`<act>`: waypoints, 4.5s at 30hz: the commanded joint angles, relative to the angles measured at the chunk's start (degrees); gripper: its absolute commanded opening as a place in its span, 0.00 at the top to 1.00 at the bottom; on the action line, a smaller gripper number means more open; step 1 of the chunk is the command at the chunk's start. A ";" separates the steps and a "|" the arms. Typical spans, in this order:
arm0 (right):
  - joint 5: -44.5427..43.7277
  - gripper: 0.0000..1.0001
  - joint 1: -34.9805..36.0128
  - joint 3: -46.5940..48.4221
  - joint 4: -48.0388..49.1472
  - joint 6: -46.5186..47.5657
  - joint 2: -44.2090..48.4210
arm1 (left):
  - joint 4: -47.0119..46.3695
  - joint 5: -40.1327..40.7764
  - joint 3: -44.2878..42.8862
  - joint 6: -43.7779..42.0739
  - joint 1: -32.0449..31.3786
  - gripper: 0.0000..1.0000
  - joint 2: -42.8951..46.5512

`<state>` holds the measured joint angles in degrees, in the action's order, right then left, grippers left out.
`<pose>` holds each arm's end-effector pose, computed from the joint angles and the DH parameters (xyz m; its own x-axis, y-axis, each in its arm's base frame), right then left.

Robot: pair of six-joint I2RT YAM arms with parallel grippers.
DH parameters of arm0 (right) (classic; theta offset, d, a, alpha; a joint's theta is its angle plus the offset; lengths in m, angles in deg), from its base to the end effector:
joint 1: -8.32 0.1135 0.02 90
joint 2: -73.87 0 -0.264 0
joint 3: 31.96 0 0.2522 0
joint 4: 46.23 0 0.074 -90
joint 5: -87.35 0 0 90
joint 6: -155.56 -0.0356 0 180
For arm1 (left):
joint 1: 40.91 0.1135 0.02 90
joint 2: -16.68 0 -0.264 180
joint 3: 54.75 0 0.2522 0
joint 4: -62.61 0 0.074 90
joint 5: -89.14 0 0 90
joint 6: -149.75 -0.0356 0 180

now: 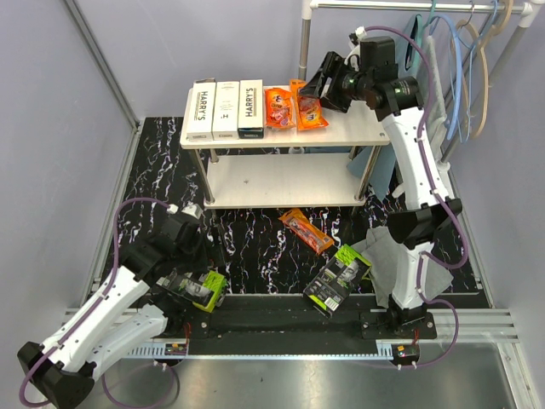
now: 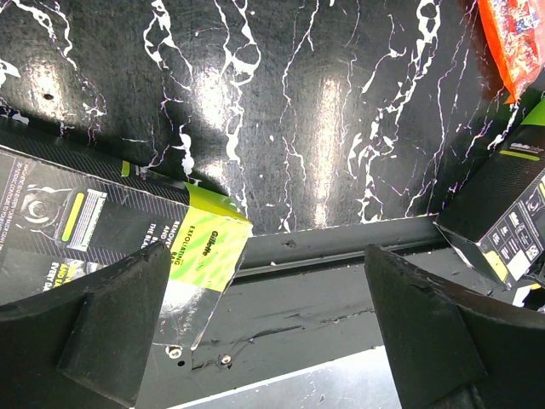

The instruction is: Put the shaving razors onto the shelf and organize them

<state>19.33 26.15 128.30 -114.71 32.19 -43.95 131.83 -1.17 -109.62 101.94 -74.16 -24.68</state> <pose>0.4010 0.1430 0.4702 -0.6813 0.3167 -0.6600 -0.2746 0.7252 0.6314 0.1076 -0.0708 0.2563 -0.8819 -0.2249 -0.4144 -0.0559 0.9226 -0.3817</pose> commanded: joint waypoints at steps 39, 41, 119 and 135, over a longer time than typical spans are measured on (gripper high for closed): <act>-28.65 0.14 25.33 -78.90 14.90 -1.70 53.48 | -2.90 -1.97 0.32 -1.06 0.12 0.01 0.67; -29.27 0.14 25.77 -81.70 15.34 -2.49 52.87 | -2.90 -1.97 0.32 -1.06 0.12 0.01 0.76; -17.51 0.31 17.33 -89.28 30.20 3.04 29.66 | -3.25 -2.58 -0.21 -2.29 0.12 0.01 -2.23; -22.51 0.42 22.17 -90.07 32.40 4.27 16.49 | -3.34 -2.76 0.06 -2.03 0.12 0.01 -1.70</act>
<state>0.01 48.07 37.99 -82.34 35.19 -23.62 130.65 -2.66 -109.25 100.48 -74.16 -26.93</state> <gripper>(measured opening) 0.609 0.988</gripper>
